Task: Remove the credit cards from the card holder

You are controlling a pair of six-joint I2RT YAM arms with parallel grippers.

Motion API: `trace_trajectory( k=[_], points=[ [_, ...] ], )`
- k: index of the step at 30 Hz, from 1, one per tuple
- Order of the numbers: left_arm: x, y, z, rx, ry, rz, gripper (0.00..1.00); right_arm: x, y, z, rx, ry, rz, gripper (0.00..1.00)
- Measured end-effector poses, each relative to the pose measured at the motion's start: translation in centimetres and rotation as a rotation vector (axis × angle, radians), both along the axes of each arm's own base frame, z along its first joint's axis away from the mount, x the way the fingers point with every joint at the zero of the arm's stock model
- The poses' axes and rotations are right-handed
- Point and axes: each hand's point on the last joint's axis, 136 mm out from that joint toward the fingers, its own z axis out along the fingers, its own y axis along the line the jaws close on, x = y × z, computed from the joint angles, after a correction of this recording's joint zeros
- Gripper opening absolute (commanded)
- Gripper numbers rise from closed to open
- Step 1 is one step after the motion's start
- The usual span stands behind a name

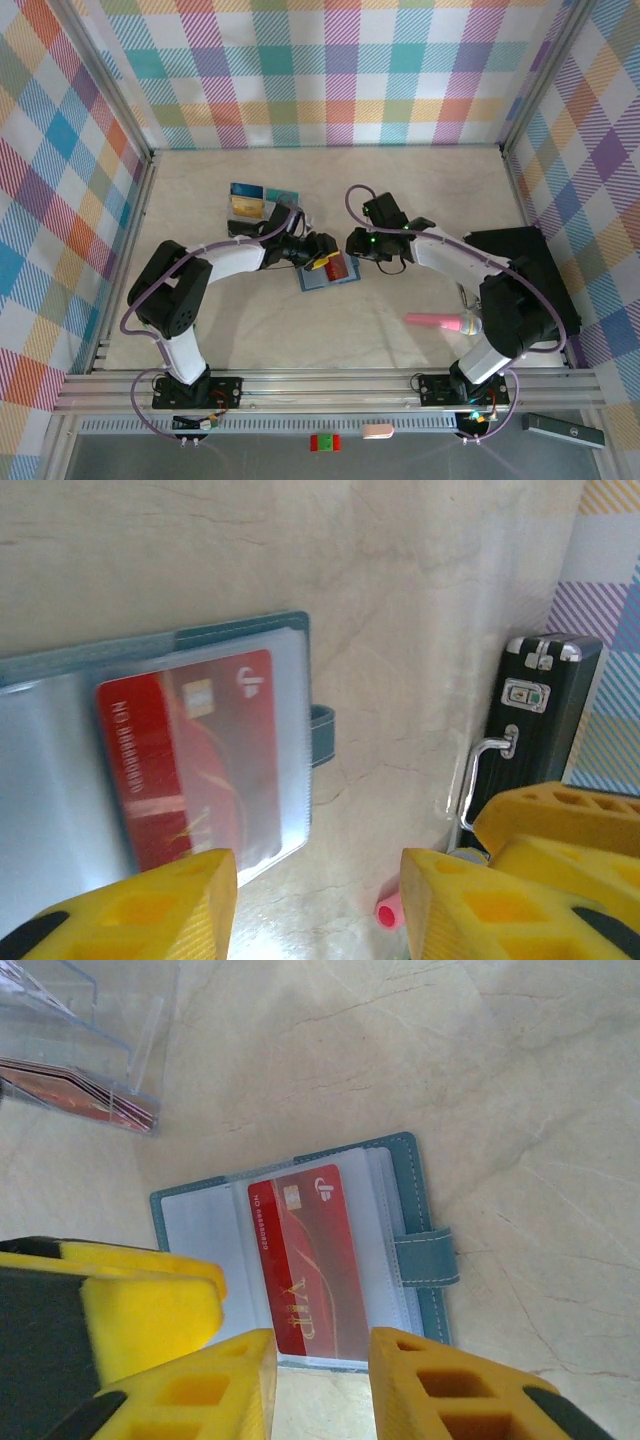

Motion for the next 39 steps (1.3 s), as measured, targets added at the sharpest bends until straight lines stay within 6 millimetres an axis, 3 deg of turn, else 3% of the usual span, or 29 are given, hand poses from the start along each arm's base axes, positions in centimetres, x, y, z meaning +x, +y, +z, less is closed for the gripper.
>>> trace_trajectory(
  k=[7, 21, 39],
  points=[
    [-0.3, 2.2, -1.3, 0.043, 0.033, 0.068, 0.34, 1.2, 2.0, -1.8, -0.035, 0.038, 0.069, 0.24],
    [-0.5, 2.2, -4.5, 0.060, 0.104, 0.093, 0.30, 0.8, 2.2, -6.5, -0.100, 0.180, 0.080, 0.24],
    [-0.5, 2.2, -5.1, 0.052, 0.095, 0.088, 0.17, 0.1, 3.0, -7.6, -0.068, 0.236, 0.112, 0.21]
  ],
)
